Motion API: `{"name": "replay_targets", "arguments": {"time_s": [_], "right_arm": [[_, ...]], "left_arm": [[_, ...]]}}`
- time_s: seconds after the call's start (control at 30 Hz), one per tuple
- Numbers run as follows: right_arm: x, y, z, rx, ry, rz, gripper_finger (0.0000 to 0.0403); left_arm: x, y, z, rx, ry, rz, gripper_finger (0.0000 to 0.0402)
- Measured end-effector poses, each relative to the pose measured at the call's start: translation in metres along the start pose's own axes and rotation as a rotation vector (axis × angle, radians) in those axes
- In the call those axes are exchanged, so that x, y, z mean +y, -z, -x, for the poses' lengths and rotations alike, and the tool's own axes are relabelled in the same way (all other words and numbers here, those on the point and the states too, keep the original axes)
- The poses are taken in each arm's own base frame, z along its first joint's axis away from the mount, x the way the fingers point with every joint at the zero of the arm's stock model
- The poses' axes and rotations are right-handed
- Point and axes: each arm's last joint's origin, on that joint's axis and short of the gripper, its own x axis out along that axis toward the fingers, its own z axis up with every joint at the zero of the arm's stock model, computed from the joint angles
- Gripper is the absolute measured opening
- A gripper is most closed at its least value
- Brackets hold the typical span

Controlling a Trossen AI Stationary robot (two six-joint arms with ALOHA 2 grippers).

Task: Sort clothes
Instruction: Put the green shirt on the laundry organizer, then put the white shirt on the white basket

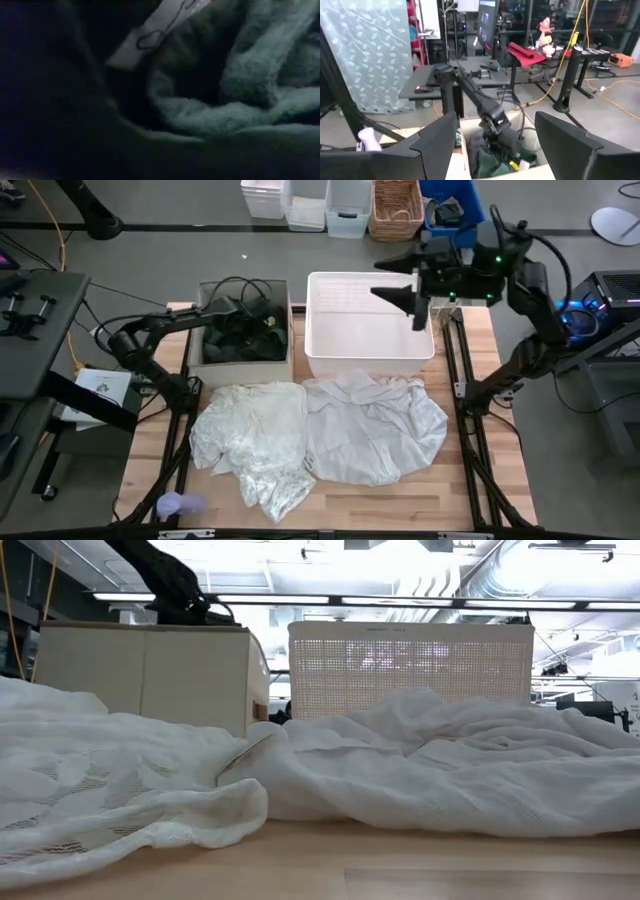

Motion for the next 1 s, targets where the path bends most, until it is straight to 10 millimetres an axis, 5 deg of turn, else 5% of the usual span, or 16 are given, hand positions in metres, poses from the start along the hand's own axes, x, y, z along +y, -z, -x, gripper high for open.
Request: {"name": "replay_targets", "arguments": {"time_s": [0.13,0.43,0.77,0.9,1.0], "right_arm": [[0.008,0.007,0.003,0.076,-0.041,-0.021,0.0264],[0.041,0.066,-0.03,0.644,-0.157,-0.062,0.0264],[0.105,0.135,-0.108,1.031,-0.237,0.066,0.0264],[0.136,0.181,-0.138,1.165,-0.292,0.158,0.0264],[0.147,0.226,-0.143,1.327,-0.28,0.192,0.0264]], "left_arm": [[0.005,-0.005,0.027,-0.018,0.047,-0.035,0.0161],[0.044,-0.014,0.151,-0.474,0.193,0.032,0.0161],[0.074,0.025,0.235,-0.704,0.594,0.068,0.0161],[0.076,0.052,0.259,-0.815,0.749,0.042,0.0161],[0.077,0.073,0.277,-0.933,0.817,0.022,0.0161]]}}
